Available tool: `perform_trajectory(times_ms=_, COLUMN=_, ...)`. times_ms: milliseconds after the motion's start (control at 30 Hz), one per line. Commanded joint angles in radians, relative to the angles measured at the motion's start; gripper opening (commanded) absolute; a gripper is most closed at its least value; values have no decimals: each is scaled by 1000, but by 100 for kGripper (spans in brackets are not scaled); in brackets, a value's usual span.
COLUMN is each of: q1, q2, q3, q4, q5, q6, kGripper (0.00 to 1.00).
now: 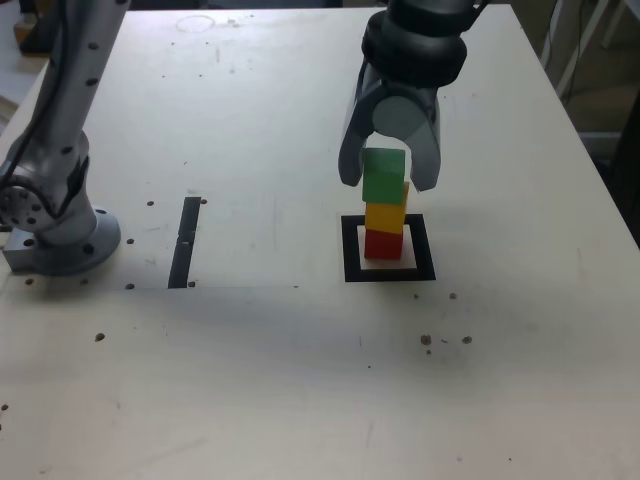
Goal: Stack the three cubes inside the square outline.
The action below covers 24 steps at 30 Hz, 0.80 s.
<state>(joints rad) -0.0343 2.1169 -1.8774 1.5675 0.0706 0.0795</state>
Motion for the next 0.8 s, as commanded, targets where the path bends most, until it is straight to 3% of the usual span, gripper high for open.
perform_trajectory(times_ms=0, q1=2, q2=0, q3=4, q4=4, q5=-1, q6=2, kGripper=85)
perform_trajectory(times_ms=133, q1=2, q2=-7, q3=5, q4=6, q5=3, q6=2, kGripper=97)
perform_trajectory(times_ms=367, q1=2, q2=-87, q3=6, q4=34, q5=20, q6=3, kGripper=99)
perform_trajectory(times_ms=767, q1=-6, q2=-438, q3=143, q4=50, q5=4, q6=40, kGripper=99)
